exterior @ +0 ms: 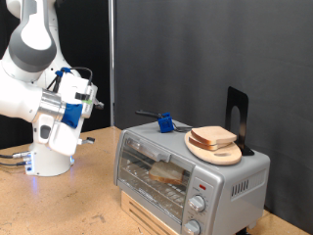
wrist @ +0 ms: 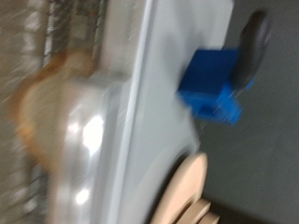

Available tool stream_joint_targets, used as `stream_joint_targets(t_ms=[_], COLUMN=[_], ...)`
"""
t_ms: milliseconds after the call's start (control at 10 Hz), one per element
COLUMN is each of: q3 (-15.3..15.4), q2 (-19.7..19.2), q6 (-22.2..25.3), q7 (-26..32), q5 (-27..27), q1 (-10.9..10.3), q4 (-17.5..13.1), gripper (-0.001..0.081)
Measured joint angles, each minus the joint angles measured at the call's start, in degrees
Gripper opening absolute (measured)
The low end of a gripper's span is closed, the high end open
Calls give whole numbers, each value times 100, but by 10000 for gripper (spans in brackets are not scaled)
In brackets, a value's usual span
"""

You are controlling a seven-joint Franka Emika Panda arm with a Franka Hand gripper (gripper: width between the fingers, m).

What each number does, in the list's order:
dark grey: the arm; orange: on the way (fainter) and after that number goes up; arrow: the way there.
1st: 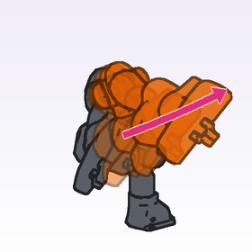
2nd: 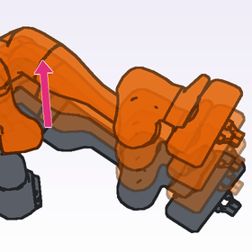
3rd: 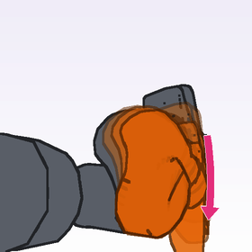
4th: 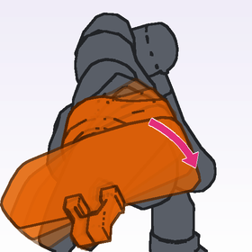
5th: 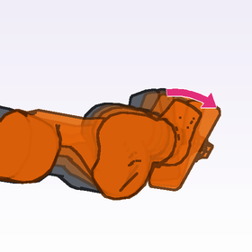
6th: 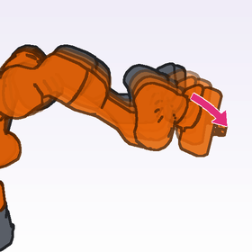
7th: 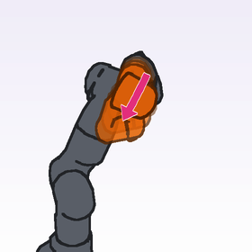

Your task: Make a piece of toast with the oven

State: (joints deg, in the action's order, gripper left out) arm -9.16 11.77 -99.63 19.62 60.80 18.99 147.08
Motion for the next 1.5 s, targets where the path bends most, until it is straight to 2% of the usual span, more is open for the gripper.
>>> stream_joint_targets(t_ms=[200, 400, 500, 600, 800, 1000, 1300, 1500], q3=[50, 169, 165, 159, 168, 240, 263, 269], q2=[-368, -699, -697, -706, -866, -1274, -2007, -2479], q6=[-637, -1396, -1290, -1092, -816, -803, -407, -359], q7=[71, 473, 426, 310, -140, -442, -468, -478], q5=[186, 738, 643, 312, -124, -96, 268, 536], q1=[-9, -48, -37, -19, -21, -30, -13, -9], q4=[-298, -474, -473, -516, -863, -1338, -2116, -2585], gripper=[682, 682, 682, 682, 682, 682, 682, 682])
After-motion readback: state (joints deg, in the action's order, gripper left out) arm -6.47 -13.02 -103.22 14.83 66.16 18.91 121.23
